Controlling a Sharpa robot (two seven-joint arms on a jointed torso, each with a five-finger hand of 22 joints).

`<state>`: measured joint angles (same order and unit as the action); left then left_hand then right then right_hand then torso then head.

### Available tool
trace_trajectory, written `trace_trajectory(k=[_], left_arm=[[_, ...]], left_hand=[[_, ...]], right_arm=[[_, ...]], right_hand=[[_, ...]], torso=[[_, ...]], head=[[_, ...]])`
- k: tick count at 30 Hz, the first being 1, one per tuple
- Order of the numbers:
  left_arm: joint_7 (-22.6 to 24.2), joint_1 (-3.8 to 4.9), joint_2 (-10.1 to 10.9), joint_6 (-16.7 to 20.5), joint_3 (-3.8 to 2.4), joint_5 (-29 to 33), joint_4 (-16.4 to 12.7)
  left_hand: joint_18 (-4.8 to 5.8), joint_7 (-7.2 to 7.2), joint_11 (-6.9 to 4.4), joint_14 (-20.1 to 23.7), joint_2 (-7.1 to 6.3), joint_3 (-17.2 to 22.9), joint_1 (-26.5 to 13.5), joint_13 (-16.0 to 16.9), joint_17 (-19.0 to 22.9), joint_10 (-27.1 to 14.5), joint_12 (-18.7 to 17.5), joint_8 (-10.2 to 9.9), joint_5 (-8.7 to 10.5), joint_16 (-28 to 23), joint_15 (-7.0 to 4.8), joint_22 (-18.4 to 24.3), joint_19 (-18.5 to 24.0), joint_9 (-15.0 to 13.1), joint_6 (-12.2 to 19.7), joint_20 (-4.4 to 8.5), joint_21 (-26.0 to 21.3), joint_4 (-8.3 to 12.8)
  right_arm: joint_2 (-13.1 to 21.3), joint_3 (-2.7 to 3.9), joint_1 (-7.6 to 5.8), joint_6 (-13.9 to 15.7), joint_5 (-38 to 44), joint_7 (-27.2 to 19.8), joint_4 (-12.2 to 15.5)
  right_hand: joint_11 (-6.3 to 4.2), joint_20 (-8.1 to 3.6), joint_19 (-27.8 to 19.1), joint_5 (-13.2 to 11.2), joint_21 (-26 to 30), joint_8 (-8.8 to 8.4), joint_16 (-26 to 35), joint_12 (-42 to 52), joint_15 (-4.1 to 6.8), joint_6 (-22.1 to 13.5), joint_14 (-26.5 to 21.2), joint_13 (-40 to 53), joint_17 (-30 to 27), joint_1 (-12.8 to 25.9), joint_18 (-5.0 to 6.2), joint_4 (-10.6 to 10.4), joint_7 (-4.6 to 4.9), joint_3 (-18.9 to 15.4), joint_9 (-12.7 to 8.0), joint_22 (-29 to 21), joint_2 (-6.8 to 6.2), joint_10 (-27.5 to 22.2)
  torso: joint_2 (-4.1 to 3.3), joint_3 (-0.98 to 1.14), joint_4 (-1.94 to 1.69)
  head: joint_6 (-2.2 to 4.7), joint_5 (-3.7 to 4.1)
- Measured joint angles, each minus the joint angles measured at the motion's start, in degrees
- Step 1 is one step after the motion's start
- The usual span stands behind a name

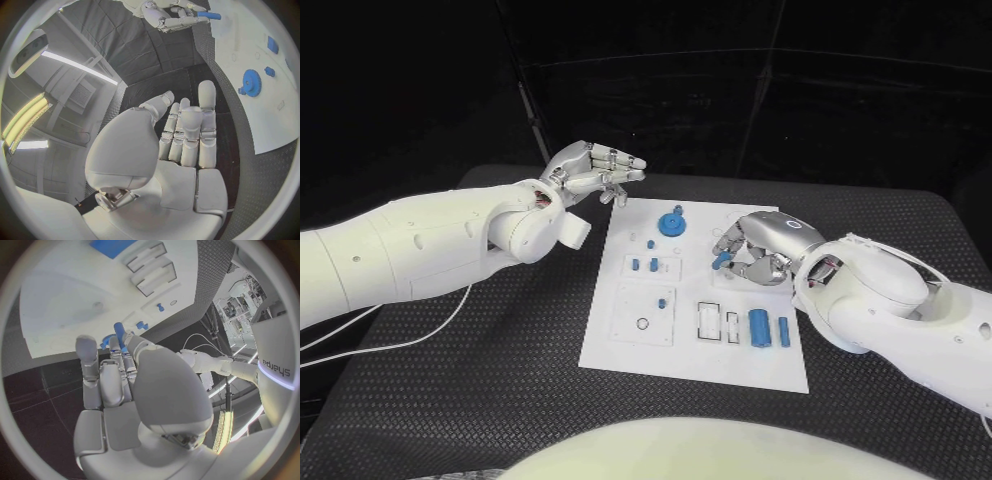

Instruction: Assemble the parts on the task board

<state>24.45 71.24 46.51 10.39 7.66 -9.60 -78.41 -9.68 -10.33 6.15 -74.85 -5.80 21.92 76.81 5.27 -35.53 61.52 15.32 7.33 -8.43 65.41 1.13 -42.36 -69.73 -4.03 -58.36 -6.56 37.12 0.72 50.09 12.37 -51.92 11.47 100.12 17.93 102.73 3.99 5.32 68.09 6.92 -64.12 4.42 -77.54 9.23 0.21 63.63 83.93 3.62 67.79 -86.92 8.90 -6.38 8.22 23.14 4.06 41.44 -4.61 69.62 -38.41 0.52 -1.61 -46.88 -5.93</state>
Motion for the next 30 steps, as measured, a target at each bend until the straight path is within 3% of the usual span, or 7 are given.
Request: trace_trajectory(k=[10, 13, 18, 21, 25, 30], left_arm=[[0.00, -0.05, -0.17, -0.01, 0.00, 0.00, 0.03], [-0.01, -0.05, -0.20, 0.00, 0.01, 0.00, 0.00], [-0.01, -0.05, -0.32, 0.00, 0.01, 0.00, 0.00], [0.00, -0.05, -0.41, 0.00, 0.01, 0.00, 0.00], [0.00, -0.05, -0.51, 0.00, 0.01, 0.00, 0.00], [0.00, -0.03, -0.51, 0.00, 0.00, 0.01, 0.01]], left_hand=[[0.00, 0.00, 0.00, 0.00, 0.00, 0.00, 0.00, -0.01, 0.00, 0.00, 0.00, 0.00, 0.00, 0.00, 0.00, 0.00, 0.00, 0.00, 0.00, 0.00, 0.00, 0.00], [0.00, 0.00, 0.00, 0.00, 0.00, 0.00, 0.00, -0.01, 0.00, 0.00, 0.00, 0.00, 0.00, 0.00, 0.00, -0.01, 0.00, 0.00, 0.00, 0.00, 0.00, 0.00], [0.00, 0.00, 0.00, 0.00, 0.00, 0.00, 0.00, -0.01, 0.00, 0.00, 0.00, 0.00, 0.00, 0.00, 0.00, -0.01, 0.00, 0.00, 0.00, 0.00, 0.00, 0.00], [0.00, 0.00, 0.00, 0.00, 0.00, 0.00, 0.00, -0.01, 0.00, 0.00, 0.00, 0.00, 0.00, 0.00, 0.00, -0.01, 0.00, 0.00, 0.00, 0.00, 0.00, 0.00], [0.00, 0.00, 0.00, 0.00, 0.00, -0.07, 0.00, -0.01, 0.00, 0.00, 0.00, 0.12, 0.00, 0.00, 0.00, -0.01, 0.00, 0.00, 0.00, 0.00, -0.04, 0.07], [0.00, 0.00, 0.00, 0.00, 0.00, -0.17, 0.00, -0.02, 0.00, 0.00, 0.00, 0.24, 0.00, 0.00, 0.00, 0.04, 0.00, 0.00, 0.00, 0.00, -0.24, 0.17]], right_arm=[[-3.53, -0.12, -0.01, 0.66, -1.47, -1.86, 1.94], [-5.02, -1.34, -0.08, 0.84, -1.90, -2.95, 2.23], [-7.53, -5.25, 0.05, 1.01, -2.54, -5.08, 2.14], [-8.52, -6.86, 0.17, 1.01, -2.87, -6.10, 1.75], [-9.53, -7.90, 0.48, 1.01, -3.24, -7.04, 0.89], [-10.51, -8.33, 0.73, 0.99, -3.46, -7.39, -0.30]], right_hand=[[0.21, 0.00, 0.00, 0.02, 0.00, -0.23, 0.00, -0.27, 0.00, 0.19, 0.00, 0.01, 0.10, 0.37, 0.00, 0.08, 0.19, 0.42, -0.05, 0.08, -0.37, 0.21], [0.21, 0.00, 0.00, 0.29, 0.01, -0.31, 0.00, -0.59, 0.00, 0.19, 0.00, 0.01, 0.10, 0.37, 0.00, 0.23, 0.19, 0.56, -0.05, 0.00, -0.37, 0.20], [0.21, 0.00, 0.00, 0.29, 0.01, -0.44, 0.00, -0.59, 0.00, 0.19, 0.00, 0.00, 0.09, 0.37, 0.00, 0.24, 0.20, 0.89, -0.09, 0.00, -0.38, 0.20], [0.22, 0.00, 0.00, 0.29, 0.01, -0.45, 0.00, -0.67, 0.00, 0.18, 0.00, 0.00, 0.09, 0.38, 0.00, 0.24, 0.20, 0.89, -0.13, -0.06, -0.38, 0.20], [0.22, 0.00, 0.00, 0.52, 0.01, -0.50, 0.00, -0.81, 0.00, 0.18, 0.00, 0.00, 0.09, 0.38, 0.00, 0.26, 0.20, 0.91, -0.14, -0.06, -0.38, 0.20], [0.22, 0.00, 0.00, 0.57, 0.01, -0.50, 0.00, -0.81, 0.00, 0.17, 0.00, 0.01, 0.09, 0.67, 0.00, 0.27, 0.20, 0.91, -0.10, -0.06, -0.67, 0.20]], torso=[[-0.11, -0.09, -0.03], [-0.16, -0.08, -0.03], [-0.15, -0.09, -0.03], [-0.14, -0.10, -0.03], [-0.12, -0.07, -0.02], [-0.08, -0.02, 0.03]], head=[[-0.38, -0.68], [-0.44, -0.94], [-0.65, -1.46], [-0.86, -1.68], [-1.00, -1.98], [-1.19, -2.24]])
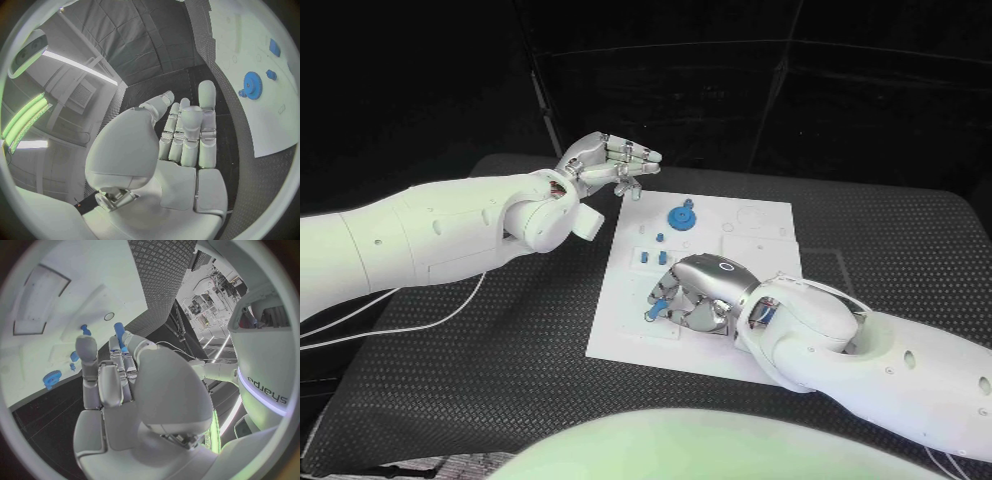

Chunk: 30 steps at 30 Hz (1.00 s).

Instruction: Assemble the parts on the task board

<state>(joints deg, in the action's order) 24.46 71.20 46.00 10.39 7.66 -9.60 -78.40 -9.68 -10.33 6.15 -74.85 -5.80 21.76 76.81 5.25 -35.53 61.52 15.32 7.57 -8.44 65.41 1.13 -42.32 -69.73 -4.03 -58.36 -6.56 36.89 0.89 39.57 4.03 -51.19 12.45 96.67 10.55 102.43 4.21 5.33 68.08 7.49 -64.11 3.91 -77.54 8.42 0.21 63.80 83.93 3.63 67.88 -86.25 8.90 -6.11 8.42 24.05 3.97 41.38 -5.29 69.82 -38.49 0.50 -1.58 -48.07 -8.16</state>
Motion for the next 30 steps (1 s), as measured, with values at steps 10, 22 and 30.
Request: trace_trajectory(k=[10, 22, 30], left_arm=[[0.00, 0.00, 0.06, 0.00, -0.01, 0.00, -0.05], [0.00, 0.00, 0.06, 0.00, -0.01, 0.00, -0.10], [0.00, 0.00, 0.05, -0.01, -0.01, 0.00, -0.11]], left_hand=[[0.01, 0.00, 0.00, 0.00, 0.00, 0.00, 0.00, 0.05, 0.00, 0.00, 0.00, 0.00, 0.00, 0.00, 0.00, 0.00, 0.00, 0.00, 0.00, 0.00, 0.00, 0.00], [0.00, 0.00, 0.00, 0.00, 0.00, 0.00, 0.00, 0.04, 0.00, 0.00, 0.00, 0.00, 0.00, 0.00, 0.00, -0.01, 0.00, 0.00, 0.00, 0.00, 0.00, 0.00], [0.00, 0.00, 0.00, 0.00, 0.00, 0.00, 0.00, 0.04, 0.00, 0.00, 0.00, 0.00, 0.00, 0.00, 0.00, -0.01, 0.00, 0.00, 0.00, 0.00, 0.00, 0.00]], right_arm=[[-1.48, -0.43, 0.43, 0.00, 0.23, 0.96, -2.01], [-3.09, -0.66, 0.90, -0.42, 1.09, 2.50, -3.66], [-3.70, -0.69, 0.99, -0.62, 1.54, 3.23, -4.29]], right_hand=[[-0.01, 0.00, 0.00, 0.02, 0.00, -0.15, 0.00, -0.28, 0.00, -0.02, 0.00, 0.00, -0.01, 0.23, 0.00, 0.00, -0.02, 0.00, 0.01, 0.00, -0.23, 0.42], [-0.01, 0.00, 0.00, 0.39, 0.00, -0.17, 0.00, -0.51, 0.00, -0.08, 0.00, 0.15, -0.01, 0.53, 0.00, 0.14, -0.07, 0.13, 0.00, 0.01, -0.52, 0.42], [-0.01, 0.00, 0.00, 0.39, 0.00, -0.35, 0.00, -0.51, 0.00, -0.10, 0.00, 0.15, -0.02, 0.53, 0.00, 0.14, -0.07, 0.12, -0.01, 0.01, -0.53, 0.41]], torso=[[-0.05, -0.01, -0.12], [-0.05, -0.06, -0.04], [-0.05, -0.06, -0.04]], head=[[0.01, 0.04], [-0.29, -0.30], [-0.37, -0.31]])
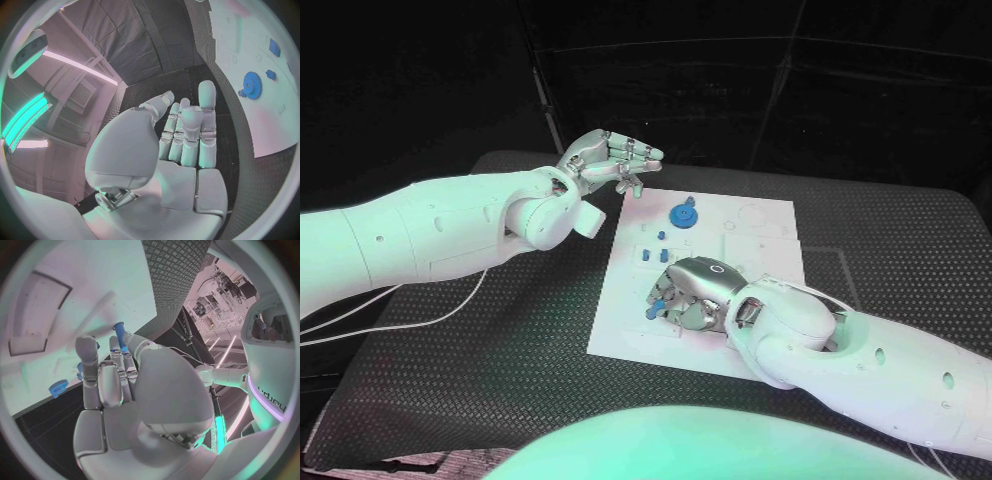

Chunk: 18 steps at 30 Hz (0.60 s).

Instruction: Assemble the parts on the task board

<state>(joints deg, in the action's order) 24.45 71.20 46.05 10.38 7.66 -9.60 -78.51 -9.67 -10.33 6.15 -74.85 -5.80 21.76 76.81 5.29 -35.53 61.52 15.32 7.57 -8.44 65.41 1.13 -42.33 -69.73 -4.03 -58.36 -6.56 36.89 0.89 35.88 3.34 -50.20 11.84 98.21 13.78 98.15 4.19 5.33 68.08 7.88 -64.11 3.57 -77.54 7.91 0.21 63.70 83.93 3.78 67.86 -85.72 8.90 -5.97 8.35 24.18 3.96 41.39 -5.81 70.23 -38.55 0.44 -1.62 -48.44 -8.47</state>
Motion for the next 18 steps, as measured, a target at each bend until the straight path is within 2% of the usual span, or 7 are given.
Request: trace_trajectory(k=[18], left_arm=[[-0.03, 0.00, -0.08, -0.05, 0.00, 0.00, -0.04]], left_hand=[[0.00, -0.20, 0.00, 0.00, 0.26, -0.17, -0.26, -0.01, 0.13, 0.00, 0.26, 0.00, 0.00, 0.00, 0.00, 0.05, 0.00, 0.00, 0.21, 0.00, 0.00, -0.17]], right_arm=[[-1.38, -0.03, 0.04, -1.25, 0.69, 1.26, -0.87]], right_hand=[[0.00, 0.00, 0.00, 0.00, 0.00, 0.21, 0.00, -0.43, 0.00, -0.19, 0.00, 0.00, -0.31, 0.82, 0.01, 0.00, -0.01, -0.01, -0.01, -0.38, -0.25, 0.00]], torso=[[0.03, 0.02, 0.01]], head=[[-0.21, -0.04]])
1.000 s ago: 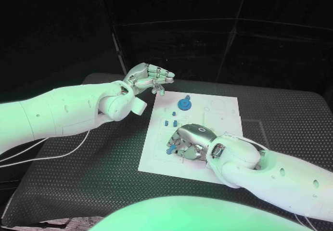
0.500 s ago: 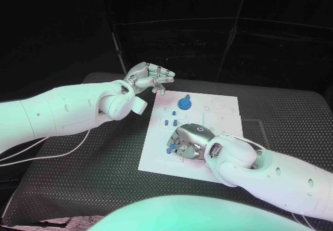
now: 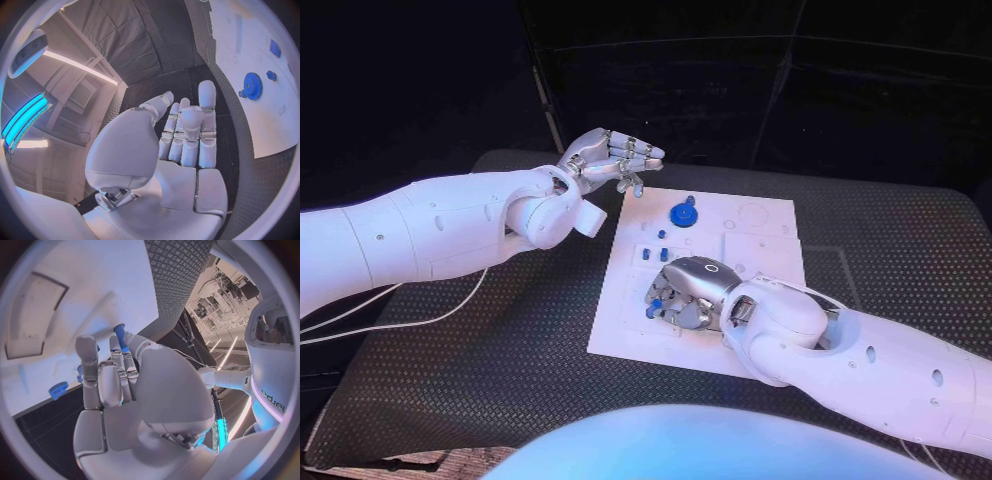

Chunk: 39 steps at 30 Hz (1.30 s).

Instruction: Assemble the parts on the task board

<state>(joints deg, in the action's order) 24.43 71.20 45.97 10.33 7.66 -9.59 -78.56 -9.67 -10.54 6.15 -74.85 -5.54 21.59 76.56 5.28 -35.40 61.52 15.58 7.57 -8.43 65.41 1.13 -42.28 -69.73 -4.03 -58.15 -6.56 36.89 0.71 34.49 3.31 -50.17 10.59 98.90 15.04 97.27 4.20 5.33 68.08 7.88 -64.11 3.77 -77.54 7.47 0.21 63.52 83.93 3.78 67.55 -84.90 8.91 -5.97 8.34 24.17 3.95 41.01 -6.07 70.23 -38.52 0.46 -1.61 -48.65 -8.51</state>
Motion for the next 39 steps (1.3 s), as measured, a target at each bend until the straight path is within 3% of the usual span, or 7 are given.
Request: trace_trajectory(k=[8, 12, 21, 25, 28, 31, 39], left_arm=[[0.00, 0.00, 0.02, 0.00, 0.00, 0.00, -0.02], [0.00, 0.01, -0.01, -0.01, 0.00, 0.00, 0.04], [-0.02, 0.02, -0.16, -0.05, 0.00, 0.00, 0.11], [-0.03, 0.02, -0.19, -0.08, 0.00, 0.00, 0.13], [-0.04, 0.02, -0.21, -0.11, 0.00, 0.00, 0.15], [-0.05, 0.01, -0.21, -0.15, 0.00, 0.00, 0.17], [-0.11, 0.00, -0.20, -0.23, 0.00, 0.00, 0.24]], left_hand=[[0.00, 0.00, 0.00, 0.00, 0.00, 0.00, 0.00, -0.01, 0.00, 0.00, 0.00, 0.00, 0.00, 0.00, 0.00, -0.01, 0.00, 0.00, 0.00, 0.00, 0.00, 0.00], [0.00, 0.00, 0.00, 0.00, 0.00, 0.00, 0.00, -0.01, 0.00, 0.00, 0.00, 0.00, 0.00, 0.00, 0.00, -0.01, 0.00, 0.00, 0.00, 0.00, 0.00, 0.00], [0.00, 0.00, 0.00, 0.00, 0.00, 0.00, 0.00, 0.04, -0.01, 0.00, 0.00, 0.00, 0.00, 0.00, 0.00, -0.01, 0.00, 0.00, 0.00, 0.00, 0.00, 0.00], [0.00, 0.00, 0.00, 0.00, 0.00, 0.00, 0.00, 0.04, -0.01, 0.00, 0.00, 0.00, 0.00, 0.00, 0.00, -0.01, 0.00, 0.00, 0.00, 0.00, 0.00, 0.00], [0.00, 0.00, 0.00, 0.00, 0.00, 0.00, 0.00, 0.04, -0.01, 0.00, 0.00, 0.00, 0.00, 0.00, 0.00, -0.01, 0.00, 0.00, 0.00, 0.00, 0.00, 0.00], [0.00, 0.00, 0.00, 0.00, 0.00, 0.00, 0.00, 0.04, -0.01, 0.00, -0.01, 0.00, 0.00, 0.00, 0.00, -0.01, 0.00, 0.00, 0.00, 0.00, 0.00, 0.00], [0.00, 0.00, 0.00, 0.00, 0.00, 0.00, 0.00, 0.03, -0.01, 0.00, -0.01, 0.00, 0.00, 0.00, 0.00, -0.02, 0.00, 0.00, 0.00, 0.00, 0.00, 0.00]], right_arm=[[-0.33, -0.06, 0.03, -0.78, 0.19, 0.13, 0.02], [-0.35, -0.20, 0.17, -1.04, 0.13, 0.14, -0.29], [-0.29, -0.21, 0.19, -0.82, -0.24, 0.08, -0.42], [-0.26, -0.21, 0.19, -0.19, -0.48, -0.06, -0.40], [-0.17, -0.21, 0.19, 0.52, -0.67, -0.23, -0.27], [0.09, -0.21, 0.32, 1.52, -0.90, -0.50, 0.10], [2.55, -0.21, 0.65, 4.03, -1.46, -1.25, 2.36]], right_hand=[[0.40, 0.21, -0.21, 0.01, 0.00, 0.05, 0.00, -1.30, 0.00, -1.12, 0.00, -0.03, -0.04, 1.24, -0.01, -0.01, 0.96, 0.01, -0.14, -0.14, -1.13, -0.40], [1.09, 0.61, -0.61, 0.34, 0.00, -0.23, 0.00, -2.46, -0.22, -4.49, 0.22, -0.13, -0.11, 2.63, -0.01, -0.22, 1.30, -0.21, -0.41, -0.38, -1.94, -1.59], [0.40, 0.61, -0.61, 0.61, 0.00, -0.24, -0.23, -2.94, -0.21, -17.05, 0.21, -0.12, -0.03, 3.90, 0.00, -0.22, -0.36, -0.21, -0.47, -0.53, -2.63, -2.69], [0.40, 0.61, -0.61, -3.11, 0.00, -0.67, -0.23, -2.94, -0.21, -27.34, 0.21, -0.04, -0.04, 4.99, -0.01, -0.99, -2.28, -1.86, -0.98, -0.61, -2.81, -2.69], [0.40, 0.61, -0.61, -4.00, 0.00, -0.96, -0.23, -2.94, -0.21, -31.42, 0.21, -0.04, -0.04, 4.99, 0.00, -1.22, -3.15, -2.83, -1.16, -0.61, -2.81, -2.69], [0.40, 0.61, -0.61, -4.00, 0.00, -0.96, -0.23, -2.66, -0.18, -32.56, 0.18, 0.01, 0.11, 4.99, -0.01, -1.11, -3.49, -3.19, -1.17, -0.61, -2.81, -2.69], [0.09, 0.39, -0.39, -3.32, 0.00, -0.96, -0.23, -2.44, 0.00, -32.26, -0.01, 0.03, 0.16, 4.99, -0.01, -0.99, -3.19, -3.85, -1.13, -0.61, -2.81, -2.37]], torso=[[0.03, 0.01, -0.01], [0.07, 0.02, 0.02], [0.07, 0.03, 0.05], [0.04, 0.03, 0.05], [0.03, 0.03, 0.05], [0.03, 0.03, 0.05], [0.04, 0.05, 0.07]], head=[[-0.08, 0.06], [-0.07, 0.06], [0.16, 0.18], [0.21, 0.24], [0.25, 0.27], [0.25, 0.35], [0.42, 0.53]])
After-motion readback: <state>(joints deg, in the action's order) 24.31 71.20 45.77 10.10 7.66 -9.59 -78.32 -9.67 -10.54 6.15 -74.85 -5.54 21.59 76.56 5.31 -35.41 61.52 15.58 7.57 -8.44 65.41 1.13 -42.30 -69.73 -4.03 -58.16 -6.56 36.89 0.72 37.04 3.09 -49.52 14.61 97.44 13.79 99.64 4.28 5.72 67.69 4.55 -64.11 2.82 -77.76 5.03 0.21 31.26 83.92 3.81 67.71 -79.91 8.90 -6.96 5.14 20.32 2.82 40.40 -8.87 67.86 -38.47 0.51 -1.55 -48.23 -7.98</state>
